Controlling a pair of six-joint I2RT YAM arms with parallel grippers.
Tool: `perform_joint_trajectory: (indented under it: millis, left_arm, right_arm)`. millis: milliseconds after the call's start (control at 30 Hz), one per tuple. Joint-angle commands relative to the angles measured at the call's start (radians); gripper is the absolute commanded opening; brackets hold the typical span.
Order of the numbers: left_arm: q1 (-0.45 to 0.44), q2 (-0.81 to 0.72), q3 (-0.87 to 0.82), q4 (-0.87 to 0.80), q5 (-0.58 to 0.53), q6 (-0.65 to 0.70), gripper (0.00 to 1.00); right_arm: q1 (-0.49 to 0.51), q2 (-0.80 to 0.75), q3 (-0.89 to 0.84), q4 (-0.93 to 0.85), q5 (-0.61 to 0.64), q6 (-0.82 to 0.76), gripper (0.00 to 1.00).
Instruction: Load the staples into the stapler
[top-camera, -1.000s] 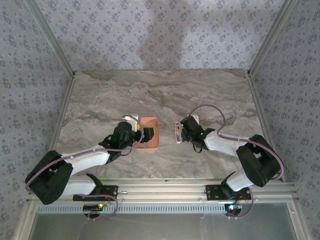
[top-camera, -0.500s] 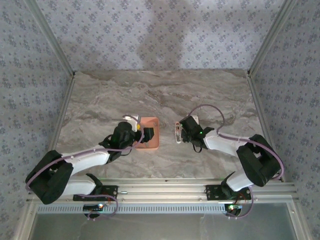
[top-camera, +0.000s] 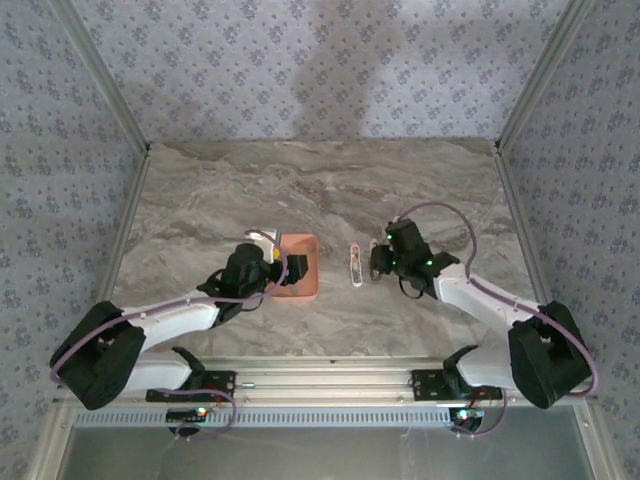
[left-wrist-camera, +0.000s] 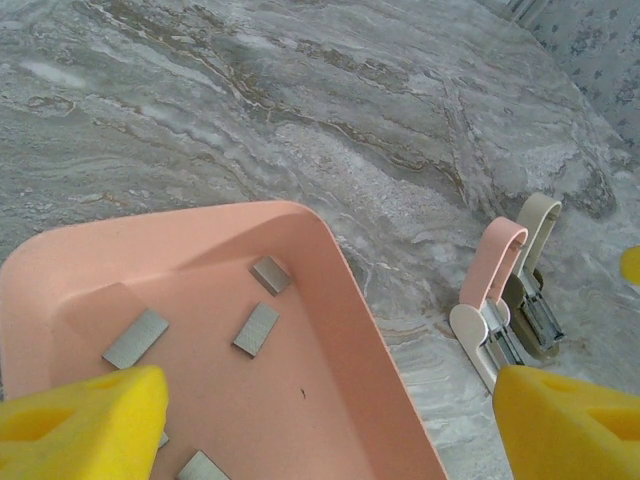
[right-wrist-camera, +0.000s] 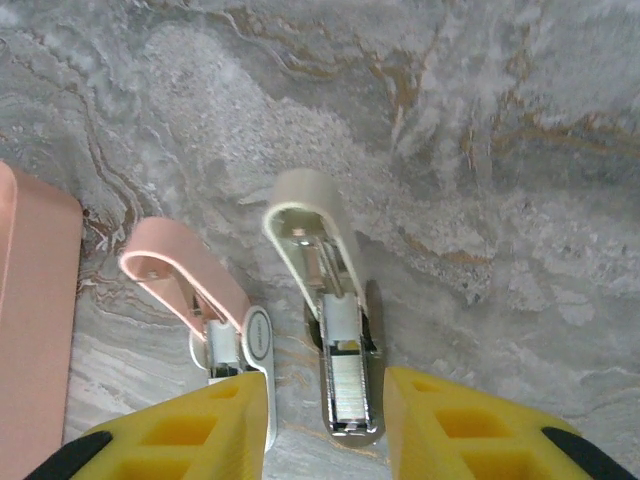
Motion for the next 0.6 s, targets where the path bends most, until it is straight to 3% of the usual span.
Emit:
perform_joint_trajectory:
  millis: [0, 200, 567]
  left_arm:
    - [0.008, 0.008, 0.025, 0.022, 0.023, 0.004, 0.84]
    - [0.007, 0.010, 0.028, 0.025, 0.029, -0.001, 0.84]
    - [0.008, 0.011, 0.032, 0.022, 0.028, -0.001, 0.84]
  right_arm:
    - [-0.067, 0.023, -0.046, 0.053, -0.211, 0.032, 0.35]
    - [-0.148, 0.115, -0.078, 0.156, -0.372, 0.063, 0.34]
    - [-0.163, 0.175, -0.082, 0.173, -0.345, 0.063, 0.29]
